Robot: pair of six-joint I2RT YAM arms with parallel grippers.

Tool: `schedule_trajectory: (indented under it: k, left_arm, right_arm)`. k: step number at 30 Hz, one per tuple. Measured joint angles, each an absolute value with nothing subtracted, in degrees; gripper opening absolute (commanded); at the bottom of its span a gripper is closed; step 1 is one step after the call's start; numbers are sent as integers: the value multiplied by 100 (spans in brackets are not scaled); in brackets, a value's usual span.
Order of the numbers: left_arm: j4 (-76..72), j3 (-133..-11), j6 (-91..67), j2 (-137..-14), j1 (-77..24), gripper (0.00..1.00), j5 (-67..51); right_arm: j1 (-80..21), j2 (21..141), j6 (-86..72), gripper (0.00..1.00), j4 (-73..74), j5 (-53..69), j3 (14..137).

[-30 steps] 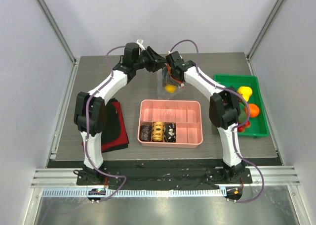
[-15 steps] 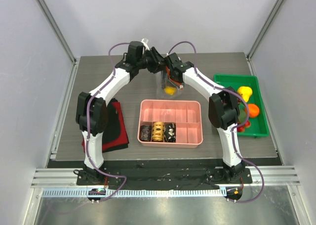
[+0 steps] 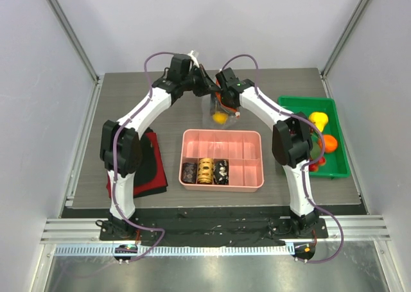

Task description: Open the zip-top bag and remove the fake food

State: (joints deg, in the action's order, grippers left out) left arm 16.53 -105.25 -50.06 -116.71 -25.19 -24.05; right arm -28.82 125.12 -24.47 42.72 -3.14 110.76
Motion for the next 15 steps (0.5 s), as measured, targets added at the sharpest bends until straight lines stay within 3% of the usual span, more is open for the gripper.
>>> schedule_trajectory:
  k: [15]
  left_arm:
    - [1763, -9664, -4654, -11406, -2399, 0, -2163]
  right_arm:
    - [-2241, 12335, -2753, 1, 3990, 849, 10536]
